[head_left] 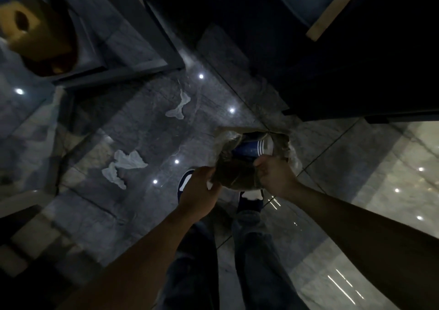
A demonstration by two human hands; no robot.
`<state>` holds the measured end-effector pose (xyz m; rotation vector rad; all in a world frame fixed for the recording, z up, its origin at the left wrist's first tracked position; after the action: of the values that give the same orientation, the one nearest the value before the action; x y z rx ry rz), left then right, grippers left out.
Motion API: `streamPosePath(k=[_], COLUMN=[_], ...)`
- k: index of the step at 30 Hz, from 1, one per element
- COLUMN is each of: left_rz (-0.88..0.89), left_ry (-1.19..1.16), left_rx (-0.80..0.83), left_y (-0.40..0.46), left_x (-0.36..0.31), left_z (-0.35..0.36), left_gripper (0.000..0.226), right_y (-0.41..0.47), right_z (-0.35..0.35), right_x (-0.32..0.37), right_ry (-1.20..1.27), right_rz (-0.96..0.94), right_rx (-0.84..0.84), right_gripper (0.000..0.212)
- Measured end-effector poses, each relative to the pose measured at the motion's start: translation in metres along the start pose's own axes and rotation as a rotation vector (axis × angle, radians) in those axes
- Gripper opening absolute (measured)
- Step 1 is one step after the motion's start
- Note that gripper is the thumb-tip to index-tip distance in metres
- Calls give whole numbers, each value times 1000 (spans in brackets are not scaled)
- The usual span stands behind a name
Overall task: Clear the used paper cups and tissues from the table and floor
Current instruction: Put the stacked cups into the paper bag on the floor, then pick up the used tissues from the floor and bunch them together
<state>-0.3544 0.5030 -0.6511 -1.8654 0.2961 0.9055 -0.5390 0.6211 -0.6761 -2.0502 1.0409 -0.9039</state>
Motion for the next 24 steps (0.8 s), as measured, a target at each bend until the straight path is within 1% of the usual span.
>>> streamPosePath(k=[3,6,8,9,11,12,15,16,18,20,24], left_rz=[-20,-62,-100,-107,-102,-114,-212,-235,-260,-281,-348], left_ry=[7,142,199,169,106,112,129,112,76,55,55], left_rx=[-56,-105,-171,-225,-330,-348,-366,-386,-432,-460,-496], left_y=[-13,-30,-46,-55,-71,-80,-101,-107,-122,-136,-151], left_x=[-1,5,6,4,3,3,10,15,28,42,78], left_z=[-11,-22,-32,-37,-50,-56,-76,-82,-94,-107,-134], left_gripper=[28,24,16,12,19,20,6,5,7,5,3], right_y=[-19,-37,-48,-53,-61,-65,-75,-78,-82,-85,-83], right_z=[-2,-3,-3,-2,0,2,7,10,17,27,57], right_x=[11,25,36,43,57,65,91,99,115,129,162], right_ry=[8,-51,-85,-96,-130,-156,-207,-218,-201,-162,-190], right_rz=[-69,-122,-161,-180,-220,-246,-317,-338,-368,-369,-370], right_rx=[26,-5,0,3,3,2,-8,-15,-10,12,55], right_gripper=[27,23,19,16,11,9,5,5,4,4,6])
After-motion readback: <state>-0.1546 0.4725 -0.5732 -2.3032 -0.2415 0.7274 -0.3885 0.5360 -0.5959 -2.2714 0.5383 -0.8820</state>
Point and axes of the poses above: each hand's wrist, its own y-axis towards the middle knuckle, its own z-axis out of the palm, x = y × z, the point moved 1 cm from there along y, towards the middle knuckle, and after that the axes turned 9 degrees about -y, right-handed, at the moved point
